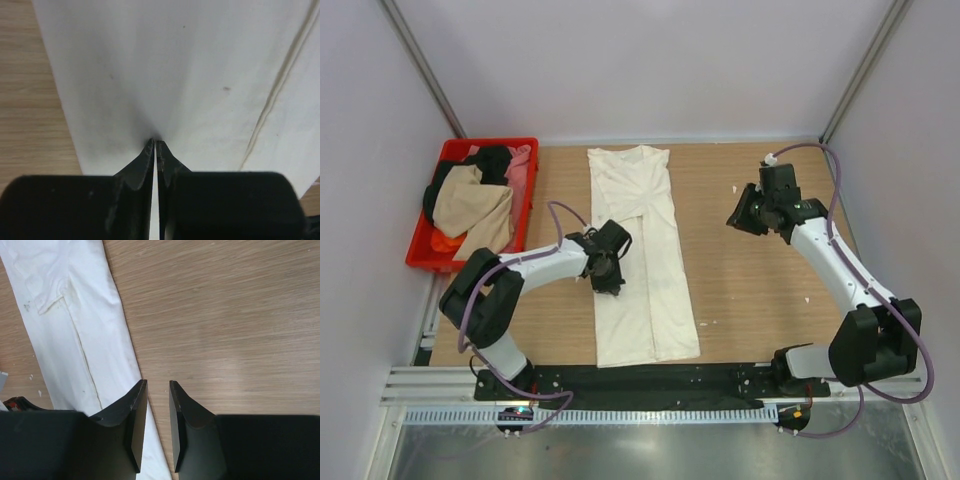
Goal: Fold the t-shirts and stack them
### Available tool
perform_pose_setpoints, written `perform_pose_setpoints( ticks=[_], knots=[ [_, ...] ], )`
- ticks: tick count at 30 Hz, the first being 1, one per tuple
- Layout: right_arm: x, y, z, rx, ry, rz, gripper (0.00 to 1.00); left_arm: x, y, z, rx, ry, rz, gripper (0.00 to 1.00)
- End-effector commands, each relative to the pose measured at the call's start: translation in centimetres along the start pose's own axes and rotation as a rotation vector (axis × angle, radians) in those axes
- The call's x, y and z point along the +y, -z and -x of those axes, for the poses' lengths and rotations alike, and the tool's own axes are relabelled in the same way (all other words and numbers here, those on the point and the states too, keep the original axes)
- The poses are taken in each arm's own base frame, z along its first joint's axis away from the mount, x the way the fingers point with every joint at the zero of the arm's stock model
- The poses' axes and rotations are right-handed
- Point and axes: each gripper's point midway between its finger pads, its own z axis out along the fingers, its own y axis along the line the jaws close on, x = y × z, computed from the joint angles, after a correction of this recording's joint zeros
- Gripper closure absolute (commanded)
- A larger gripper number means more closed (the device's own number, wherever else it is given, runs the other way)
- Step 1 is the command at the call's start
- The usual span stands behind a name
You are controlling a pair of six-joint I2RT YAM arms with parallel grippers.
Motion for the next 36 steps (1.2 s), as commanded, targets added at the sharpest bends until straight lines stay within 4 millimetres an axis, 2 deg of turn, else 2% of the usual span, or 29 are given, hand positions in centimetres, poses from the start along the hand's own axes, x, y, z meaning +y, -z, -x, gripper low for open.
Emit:
perform_pose_setpoints(
  ticks=[1,2,4,7,8,11,12,14,15,16,17,18,19,20,21,22,23,24,25,26,28,30,31,32,33,34,35,36],
  knots=[
    [1.1,1.3,1.5,-0.058,0.01,0.036,0.7,7.3,1.3,-1.1,-0.043,-0.011,0.296,0.95],
    [1.2,1.3,1.6,-0.062,0.009,0.039,0.69,8.4,2.0,-1.3,-0.044,-0.018,0.341,0.94],
    [1.5,1.0,2.0,-0.071,-0.001,0.048,0.7,9.7,3.4,-0.4,-0.086,-0.014,0.398,0.94],
    [2.0,0.0,2.4,-0.073,-0.03,0.065,0.69,9.9,5.2,1.1,-0.13,0.007,0.397,0.92],
    [2.5,-0.4,3.1,-0.098,-0.038,0.081,0.68,9.7,5.8,1.5,-0.14,0.006,0.395,0.9],
    [3.7,-2.8,4.8,-0.157,-0.087,0.131,0.62,6.4,8.2,3.7,-0.2,0.009,0.269,0.84],
    [4.2,-3.4,5.4,-0.171,-0.097,0.15,0.6,4.6,8.8,4.0,-0.192,-0.004,0.185,0.8],
    [4.8,-6.0,6.8,-0.193,-0.119,0.16,0.59,1.1,9.8,4.3,-0.22,-0.018,0.03,0.77],
    [4.8,-7.1,7.2,-0.195,-0.126,0.153,0.57,-0.9,9.9,3.2,-0.188,-0.036,-0.05,0.76],
    [5.4,-8.0,8.5,-0.229,-0.131,0.174,0.57,-2.5,10.1,3.4,-0.206,-0.037,-0.115,0.76],
    [6.2,-8.5,9.8,-0.257,-0.136,0.195,0.57,-3.6,10.2,3.0,-0.204,-0.044,-0.151,0.76],
    [5.8,-11.0,9.4,-0.232,-0.145,0.181,0.57,-4.8,10.1,1.8,-0.188,-0.076,-0.181,0.77],
    [6.3,-11.9,9.9,-0.235,-0.149,0.197,0.57,-5.5,9.9,1.3,-0.183,-0.071,-0.196,0.77],
    [7.5,-12.4,11.7,-0.279,-0.146,0.239,0.57,-6.4,9.5,1.1,-0.185,-0.085,-0.218,0.77],
    [7.2,-14.7,11.2,-0.253,-0.155,0.237,0.56,-7.2,9.3,0.1,-0.174,-0.108,-0.233,0.78],
    [7.7,-15.9,11.6,-0.258,-0.153,0.258,0.56,-7.9,9.0,-0.2,-0.18,-0.106,-0.247,0.78],
    [9.0,-16.2,12.8,-0.269,-0.146,0.3,0.56,-8.3,8.6,-0.6,-0.171,-0.112,-0.252,0.79],
    [8.4,-19.0,11.8,-0.228,-0.149,0.289,0.56,-8.6,8.0,-1.4,-0.157,-0.129,-0.248,0.79],
    [8.8,-19.7,12.4,-0.239,-0.144,0.31,0.55,-9.1,7.7,-1.5,-0.159,-0.134,-0.256,0.79],
    [10.1,-19.9,13.4,-0.252,-0.133,0.359,0.55,-9.3,7.3,-1.8,-0.156,-0.131,-0.255,0.8],
    [10.2,-22.5,13.1,-0.247,-0.144,0.386,0.51,-10.1,6.5,-2.7,-0.143,-0.144,-0.26,0.8],
    [11.2,-23.4,14.0,-0.259,-0.14,0.431,0.5,-11.2,5.4,-3.6,-0.134,-0.156,-0.271,0.8],
    [10.7,-25.1,13.2,-0.24,-0.145,0.426,0.5,-11.8,5.2,-3.8,-0.136,-0.16,-0.282,0.8],
    [11.5,-25.1,14.3,-0.26,-0.14,0.45,0.49,-12.1,4.8,-4.0,-0.134,-0.166,-0.281,0.81],
    [11.8,-25.4,14.5,-0.259,-0.138,0.472,0.49,-12.8,4.7,-4.5,-0.128,-0.175,-0.29,0.81],
    [11.6,-26.8,13.8,-0.246,-0.147,0.475,0.49,-12.8,3.6,-5.0,-0.113,-0.185,-0.268,0.81],
    [12.1,-26.9,14.6,-0.261,-0.146,0.493,0.49,-13.0,3.3,-5.3,-0.108,-0.193,-0.263,0.81],
    [12.2,-27.3,14.5,-0.256,-0.147,0.501,0.49,-13.4,3.1,-5.7,-0.104,-0.203,-0.26,0.82]
  ],
)
